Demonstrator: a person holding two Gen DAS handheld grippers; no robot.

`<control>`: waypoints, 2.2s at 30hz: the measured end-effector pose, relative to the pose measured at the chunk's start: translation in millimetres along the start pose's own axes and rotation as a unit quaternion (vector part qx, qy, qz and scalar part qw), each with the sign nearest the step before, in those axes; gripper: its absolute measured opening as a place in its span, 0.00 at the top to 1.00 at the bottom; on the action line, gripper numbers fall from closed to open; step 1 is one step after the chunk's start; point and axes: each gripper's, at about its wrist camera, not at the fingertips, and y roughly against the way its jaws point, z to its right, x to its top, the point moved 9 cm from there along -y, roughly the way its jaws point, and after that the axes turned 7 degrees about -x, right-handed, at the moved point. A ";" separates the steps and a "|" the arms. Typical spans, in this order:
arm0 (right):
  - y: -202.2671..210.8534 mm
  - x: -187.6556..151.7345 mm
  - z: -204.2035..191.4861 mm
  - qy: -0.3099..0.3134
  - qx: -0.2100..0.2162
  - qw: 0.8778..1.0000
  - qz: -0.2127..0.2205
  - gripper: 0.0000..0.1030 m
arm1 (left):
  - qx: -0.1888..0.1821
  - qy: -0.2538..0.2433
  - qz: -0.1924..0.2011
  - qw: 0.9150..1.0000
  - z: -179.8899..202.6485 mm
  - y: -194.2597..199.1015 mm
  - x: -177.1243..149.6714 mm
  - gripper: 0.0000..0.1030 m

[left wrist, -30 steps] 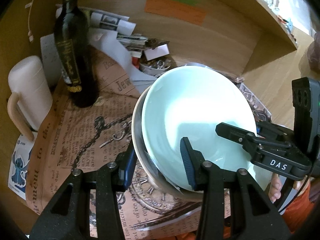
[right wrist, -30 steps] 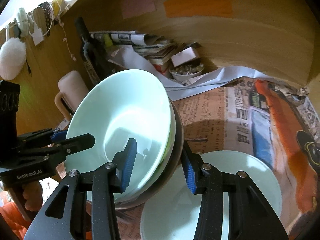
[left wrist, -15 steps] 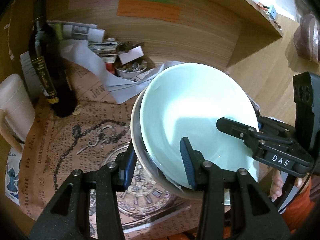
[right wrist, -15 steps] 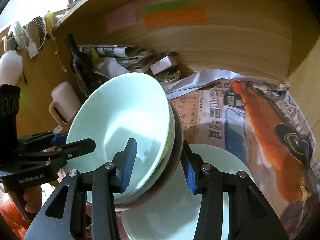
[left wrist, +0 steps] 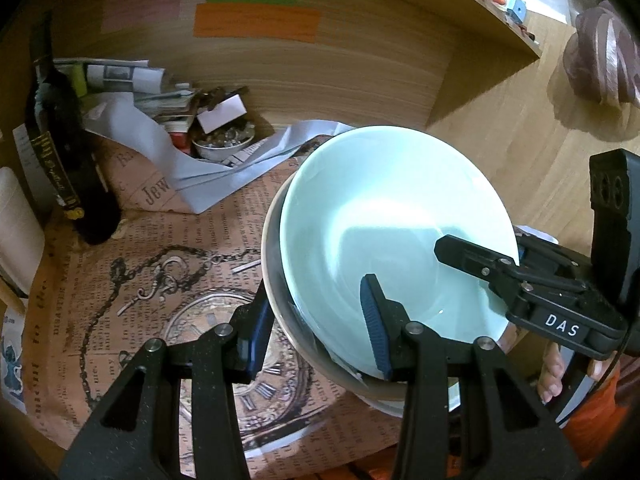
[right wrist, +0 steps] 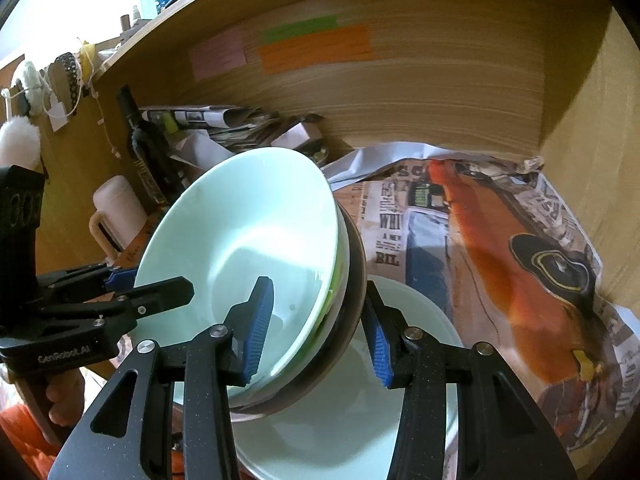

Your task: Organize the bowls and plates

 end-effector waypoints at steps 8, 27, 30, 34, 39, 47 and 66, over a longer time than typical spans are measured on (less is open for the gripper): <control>7.6 -9.5 16.2 -0.011 -0.011 1.000 -0.003 0.61 | -0.010 -0.012 -0.009 1.000 16.1 -3.3 -4.2 0.58; 3.1 -32.9 42.1 -0.041 -0.027 0.998 -0.034 0.61 | -0.028 -0.023 -0.047 0.998 39.1 -30.8 -15.4 0.58; -1.4 -35.3 45.2 -0.046 -0.025 0.998 -0.043 0.61 | -0.030 -0.022 -0.054 0.998 38.8 -34.8 -16.9 0.58; -6.3 -37.7 47.1 -0.049 -0.021 0.997 -0.050 0.61 | -0.030 -0.020 -0.065 0.997 37.0 -41.2 -20.1 0.58; -8.2 -35.6 45.9 -0.046 -0.015 0.998 -0.049 0.61 | -0.029 -0.017 -0.070 0.997 33.0 -45.2 -20.9 0.58; -9.4 -36.5 43.7 -0.040 -0.007 0.998 -0.039 0.55 | -0.040 -0.017 -0.066 0.997 30.1 -46.2 -22.6 0.58; 46.0 -8.9 43.5 -0.018 -0.037 0.997 0.065 0.30 | 0.016 -0.034 0.041 0.998 26.4 3.1 3.5 0.43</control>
